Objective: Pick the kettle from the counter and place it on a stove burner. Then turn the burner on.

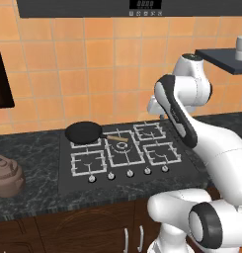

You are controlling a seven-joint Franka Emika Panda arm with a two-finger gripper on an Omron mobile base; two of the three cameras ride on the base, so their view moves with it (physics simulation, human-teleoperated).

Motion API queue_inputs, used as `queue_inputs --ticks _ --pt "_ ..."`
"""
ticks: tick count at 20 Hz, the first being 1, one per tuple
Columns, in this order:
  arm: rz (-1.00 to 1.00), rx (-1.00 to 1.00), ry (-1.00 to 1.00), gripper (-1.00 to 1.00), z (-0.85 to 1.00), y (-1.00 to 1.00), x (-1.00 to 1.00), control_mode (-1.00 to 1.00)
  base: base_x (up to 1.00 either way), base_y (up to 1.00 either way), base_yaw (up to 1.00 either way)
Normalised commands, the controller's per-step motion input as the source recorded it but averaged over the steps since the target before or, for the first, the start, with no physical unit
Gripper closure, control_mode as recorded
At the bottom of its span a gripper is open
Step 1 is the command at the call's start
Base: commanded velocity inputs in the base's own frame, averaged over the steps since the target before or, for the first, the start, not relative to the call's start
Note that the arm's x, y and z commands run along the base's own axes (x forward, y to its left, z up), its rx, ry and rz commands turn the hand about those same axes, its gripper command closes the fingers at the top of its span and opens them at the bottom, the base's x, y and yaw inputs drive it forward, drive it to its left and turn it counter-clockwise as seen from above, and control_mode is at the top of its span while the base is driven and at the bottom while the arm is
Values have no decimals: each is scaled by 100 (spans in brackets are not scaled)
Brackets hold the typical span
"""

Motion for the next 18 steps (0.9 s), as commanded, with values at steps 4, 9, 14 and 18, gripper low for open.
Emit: queue_inputs --ticks 4,9,14,18 --pt "0 -2 -1 -100 -5 15 -1 -100 0 0 0" --pt "2 -5 -2 -100 -4 92 -31 -100 0 0 0" --pt "4 -1 0 -100 2 100 -35 -100 0 0 0" --pt "11 0 -2 -100 6 94 -36 -100 0 0 0"
